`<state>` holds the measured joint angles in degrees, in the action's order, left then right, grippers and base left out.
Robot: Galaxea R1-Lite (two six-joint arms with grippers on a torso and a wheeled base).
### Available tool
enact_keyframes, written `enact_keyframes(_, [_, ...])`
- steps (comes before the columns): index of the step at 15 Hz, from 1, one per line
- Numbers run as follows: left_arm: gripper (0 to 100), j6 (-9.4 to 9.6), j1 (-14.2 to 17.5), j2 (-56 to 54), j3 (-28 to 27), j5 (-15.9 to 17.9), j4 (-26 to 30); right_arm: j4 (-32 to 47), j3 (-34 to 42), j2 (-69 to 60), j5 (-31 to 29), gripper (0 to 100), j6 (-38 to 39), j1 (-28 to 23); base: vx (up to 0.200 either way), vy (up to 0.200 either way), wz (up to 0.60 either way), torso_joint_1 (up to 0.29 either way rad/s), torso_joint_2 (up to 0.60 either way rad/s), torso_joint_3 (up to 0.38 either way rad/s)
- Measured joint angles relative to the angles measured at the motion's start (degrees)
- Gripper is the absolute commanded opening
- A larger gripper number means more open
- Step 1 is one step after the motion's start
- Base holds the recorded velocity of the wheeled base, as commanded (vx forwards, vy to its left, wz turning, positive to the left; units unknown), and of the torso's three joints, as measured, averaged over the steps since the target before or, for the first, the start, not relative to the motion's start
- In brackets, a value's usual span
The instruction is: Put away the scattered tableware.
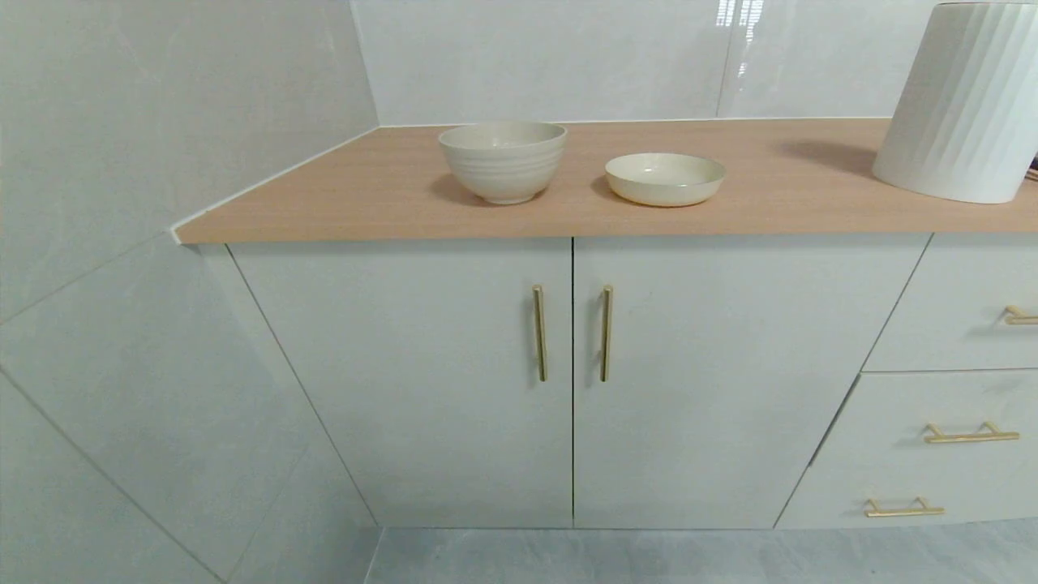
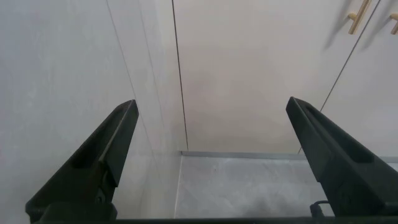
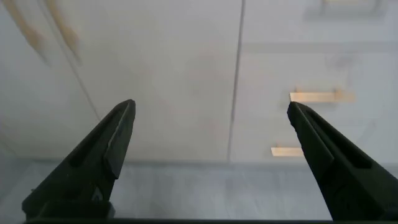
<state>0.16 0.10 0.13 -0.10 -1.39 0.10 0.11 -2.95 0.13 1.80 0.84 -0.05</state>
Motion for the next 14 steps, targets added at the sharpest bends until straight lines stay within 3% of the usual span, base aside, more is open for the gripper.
enact_keyframes(3, [100, -0.02, 0.0, 0.0, 0.0, 0.0, 0.0, 3.1, -13.5, 5.2, 9.6, 100, 1.4, 0.6, 0.000, 0.000, 0.00, 0.000, 0.00, 0.000])
enact_keyframes(7, [100, -0.02, 0.0, 0.0, 0.0, 0.0, 0.0, 0.8, -23.1, 27.2, 18.3, 100, 2.4, 3.6, 0.000, 0.000, 0.00, 0.000, 0.00, 0.000])
enact_keyframes(11, [100, 0.00, 0.0, 0.0, 0.0, 0.0, 0.0, -10.1, -30.6, 55.4, 19.3, 100, 4.4, 17.5, 0.000, 0.000, 0.00, 0.000, 0.00, 0.000])
enact_keyframes(14, [100, 0.00, 0.0, 0.0, 0.0, 0.0, 0.0, -18.8, -37.3, 74.3, 19.4, 100, 7.8, 24.9, 0.000, 0.000, 0.00, 0.000, 0.00, 0.000])
